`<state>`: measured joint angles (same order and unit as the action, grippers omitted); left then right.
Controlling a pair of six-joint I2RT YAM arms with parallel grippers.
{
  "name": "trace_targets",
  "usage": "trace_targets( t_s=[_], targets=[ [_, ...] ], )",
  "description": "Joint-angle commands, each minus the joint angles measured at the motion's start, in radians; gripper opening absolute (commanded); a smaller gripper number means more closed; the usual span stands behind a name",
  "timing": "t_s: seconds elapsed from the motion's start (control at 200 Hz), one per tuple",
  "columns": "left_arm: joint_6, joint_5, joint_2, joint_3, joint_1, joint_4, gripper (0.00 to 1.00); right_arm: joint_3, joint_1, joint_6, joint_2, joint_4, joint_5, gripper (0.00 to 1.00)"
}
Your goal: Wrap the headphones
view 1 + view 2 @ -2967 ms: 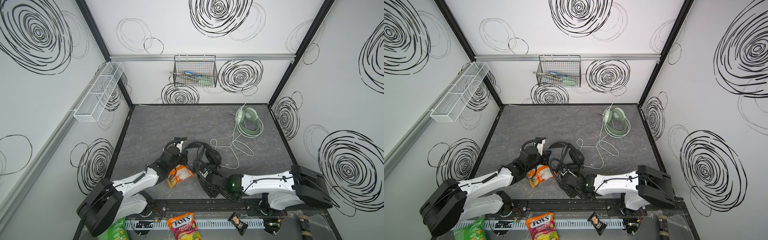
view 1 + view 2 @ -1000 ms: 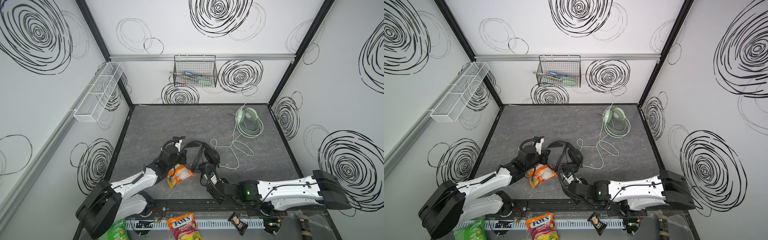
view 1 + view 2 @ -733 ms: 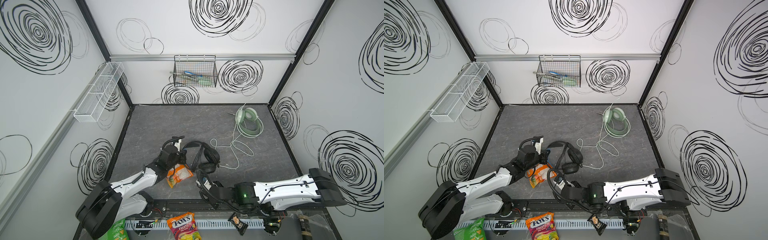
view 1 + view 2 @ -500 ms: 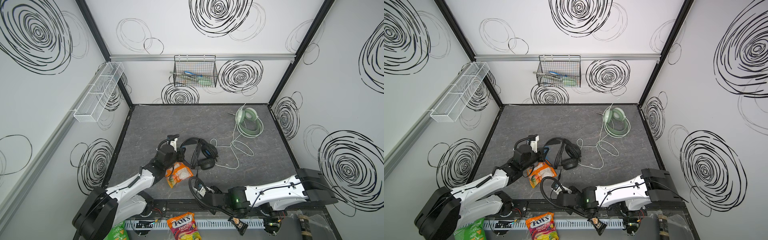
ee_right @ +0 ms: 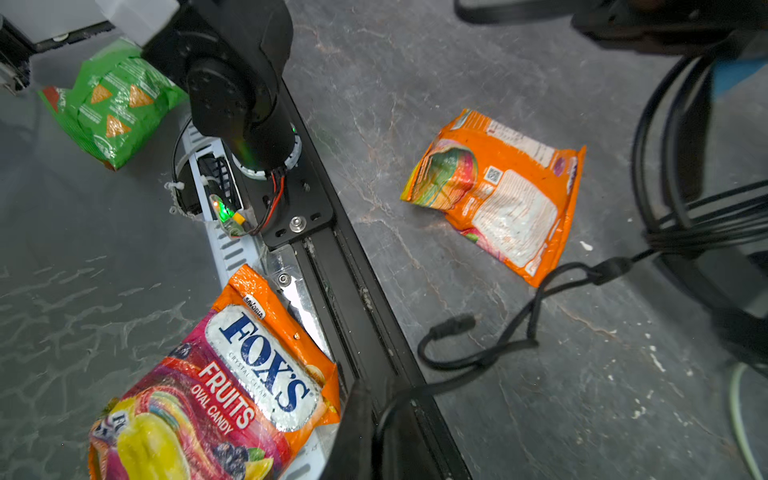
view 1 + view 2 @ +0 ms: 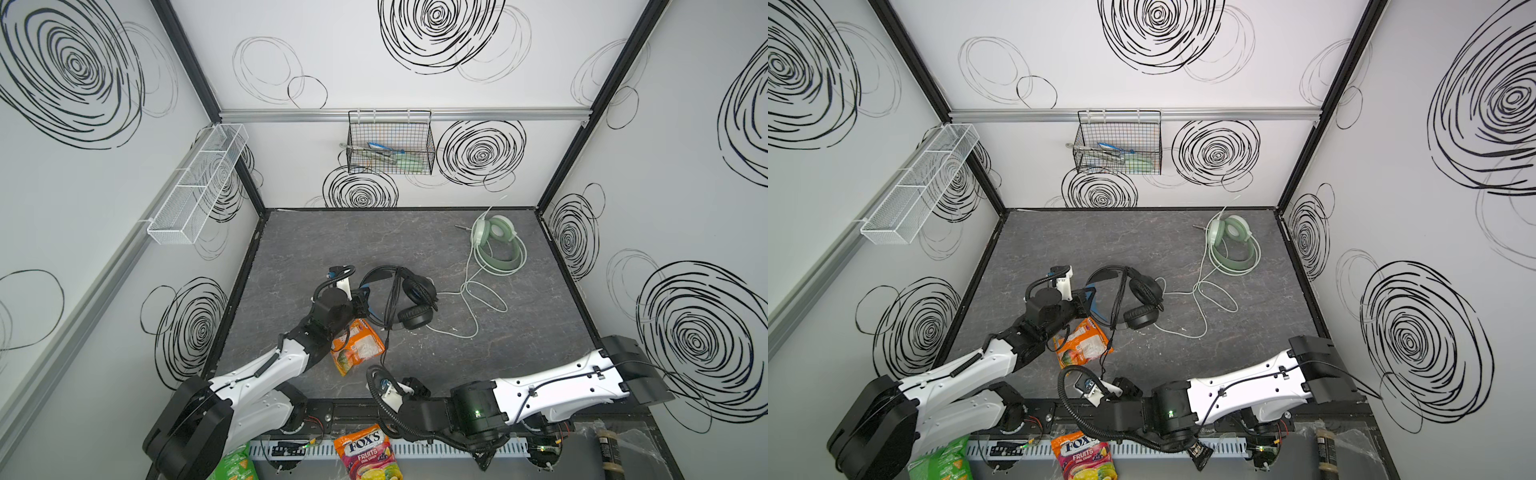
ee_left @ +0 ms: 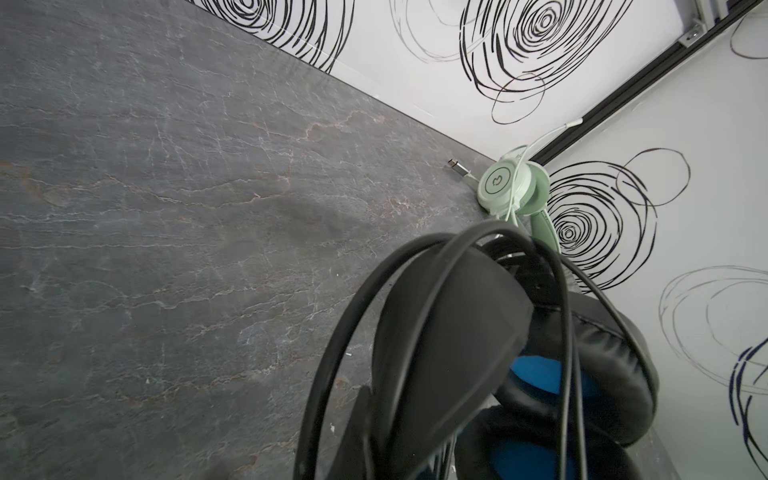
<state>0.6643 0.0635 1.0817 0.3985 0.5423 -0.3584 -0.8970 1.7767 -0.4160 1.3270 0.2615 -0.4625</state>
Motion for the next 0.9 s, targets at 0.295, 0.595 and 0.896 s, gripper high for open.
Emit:
trace_targets(
  t_s=[0.295,0.595,0.896],
  targets=[
    [-0.111,0.103,-0.038,0.009,0.055,-0.034,0.00,-0.007,-0.152,0.107,-0.313,0.240,-0.197,0.00],
    [-0.139,0.119,-0.061,0.002,0.098,0.013,0.00,0.079,-0.481,0.191,-0.359,0.198,-0.092,0.00],
    [-0.110,0.074,-0.056,-0.006,0.131,0.009,0.00,0.079,-0.646,0.369,-0.192,-0.029,0.010,0.00]
  ],
)
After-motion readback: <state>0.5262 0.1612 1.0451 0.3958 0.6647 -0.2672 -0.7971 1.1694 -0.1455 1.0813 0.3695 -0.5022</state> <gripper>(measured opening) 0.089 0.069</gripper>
